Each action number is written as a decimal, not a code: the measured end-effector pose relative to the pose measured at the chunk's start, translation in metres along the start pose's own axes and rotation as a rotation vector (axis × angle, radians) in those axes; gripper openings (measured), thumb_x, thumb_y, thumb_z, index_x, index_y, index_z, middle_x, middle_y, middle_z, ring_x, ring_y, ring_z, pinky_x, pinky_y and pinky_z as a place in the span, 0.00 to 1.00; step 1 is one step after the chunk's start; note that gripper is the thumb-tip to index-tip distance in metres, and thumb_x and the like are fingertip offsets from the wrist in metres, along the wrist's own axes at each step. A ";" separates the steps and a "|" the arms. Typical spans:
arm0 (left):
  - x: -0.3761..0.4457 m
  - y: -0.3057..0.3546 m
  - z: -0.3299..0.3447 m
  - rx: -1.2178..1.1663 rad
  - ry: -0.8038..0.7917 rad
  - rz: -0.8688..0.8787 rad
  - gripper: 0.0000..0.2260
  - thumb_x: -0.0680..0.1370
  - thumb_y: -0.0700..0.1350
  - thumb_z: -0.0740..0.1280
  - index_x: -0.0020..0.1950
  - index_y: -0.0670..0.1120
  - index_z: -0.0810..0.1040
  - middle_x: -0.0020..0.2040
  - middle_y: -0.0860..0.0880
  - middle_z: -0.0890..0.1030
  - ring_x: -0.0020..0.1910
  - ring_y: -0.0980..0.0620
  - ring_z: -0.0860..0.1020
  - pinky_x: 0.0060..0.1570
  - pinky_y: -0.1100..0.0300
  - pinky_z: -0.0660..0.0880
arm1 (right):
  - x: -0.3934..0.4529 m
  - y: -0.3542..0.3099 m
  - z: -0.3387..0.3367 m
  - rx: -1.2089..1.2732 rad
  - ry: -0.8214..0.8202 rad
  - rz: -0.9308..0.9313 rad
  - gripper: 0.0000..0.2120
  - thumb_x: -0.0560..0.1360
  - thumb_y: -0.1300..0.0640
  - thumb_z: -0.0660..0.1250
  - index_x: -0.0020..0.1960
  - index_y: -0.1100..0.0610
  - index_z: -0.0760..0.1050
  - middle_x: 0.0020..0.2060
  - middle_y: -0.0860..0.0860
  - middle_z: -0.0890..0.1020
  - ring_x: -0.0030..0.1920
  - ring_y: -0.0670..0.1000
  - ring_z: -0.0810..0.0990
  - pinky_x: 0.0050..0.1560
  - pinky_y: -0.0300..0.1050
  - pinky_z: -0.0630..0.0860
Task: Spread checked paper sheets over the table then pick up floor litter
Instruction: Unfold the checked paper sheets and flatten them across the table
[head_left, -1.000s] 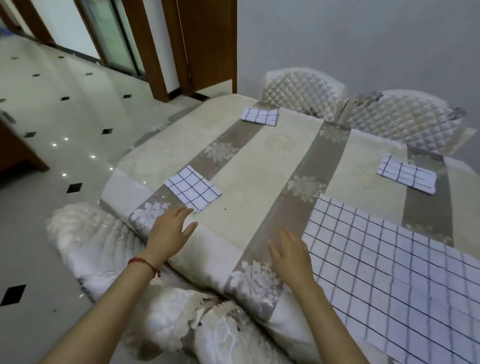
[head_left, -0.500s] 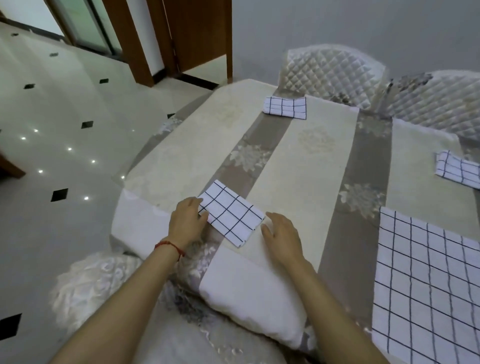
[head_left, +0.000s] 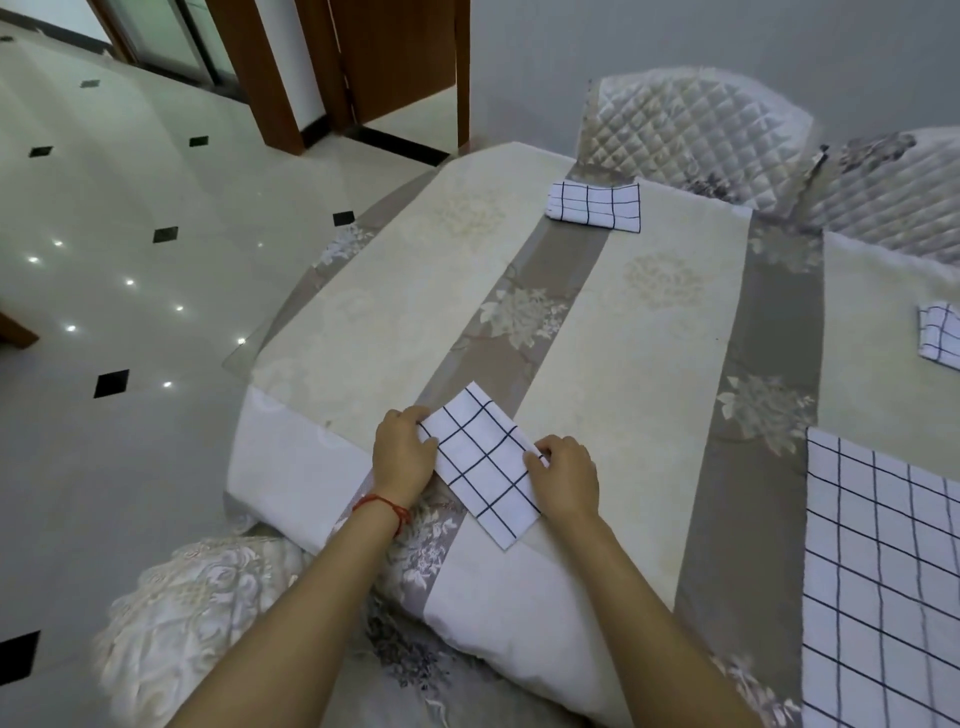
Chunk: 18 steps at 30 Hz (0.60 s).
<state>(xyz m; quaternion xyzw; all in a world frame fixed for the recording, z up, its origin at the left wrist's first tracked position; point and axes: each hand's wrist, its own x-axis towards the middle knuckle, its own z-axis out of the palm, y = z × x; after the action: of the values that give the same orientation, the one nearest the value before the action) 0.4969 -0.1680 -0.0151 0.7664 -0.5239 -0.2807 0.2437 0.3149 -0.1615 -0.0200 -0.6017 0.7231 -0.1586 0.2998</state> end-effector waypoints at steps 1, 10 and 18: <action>0.000 0.001 -0.001 -0.055 -0.004 -0.029 0.18 0.72 0.33 0.65 0.62 0.39 0.74 0.58 0.37 0.75 0.59 0.40 0.73 0.56 0.56 0.68 | -0.004 0.002 -0.002 0.082 -0.006 0.017 0.08 0.76 0.57 0.60 0.49 0.59 0.76 0.47 0.55 0.78 0.48 0.54 0.75 0.45 0.45 0.70; -0.026 0.041 -0.005 -0.671 -0.110 -0.364 0.07 0.70 0.33 0.71 0.37 0.42 0.74 0.31 0.45 0.76 0.25 0.53 0.78 0.29 0.63 0.79 | -0.038 0.008 -0.044 0.520 0.192 0.007 0.05 0.75 0.59 0.63 0.43 0.54 0.76 0.35 0.43 0.79 0.39 0.43 0.76 0.37 0.30 0.69; -0.067 0.096 0.007 -0.886 -0.204 -0.272 0.07 0.73 0.39 0.69 0.35 0.45 0.78 0.38 0.47 0.81 0.37 0.50 0.79 0.36 0.62 0.78 | -0.080 0.026 -0.085 0.859 0.371 0.088 0.03 0.76 0.63 0.64 0.46 0.57 0.75 0.39 0.48 0.81 0.42 0.49 0.79 0.40 0.35 0.75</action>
<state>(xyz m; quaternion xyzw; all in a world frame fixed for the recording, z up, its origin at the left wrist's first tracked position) 0.4084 -0.1377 0.0555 0.6189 -0.2699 -0.5803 0.4554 0.2491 -0.0891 0.0495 -0.3533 0.6581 -0.5357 0.3937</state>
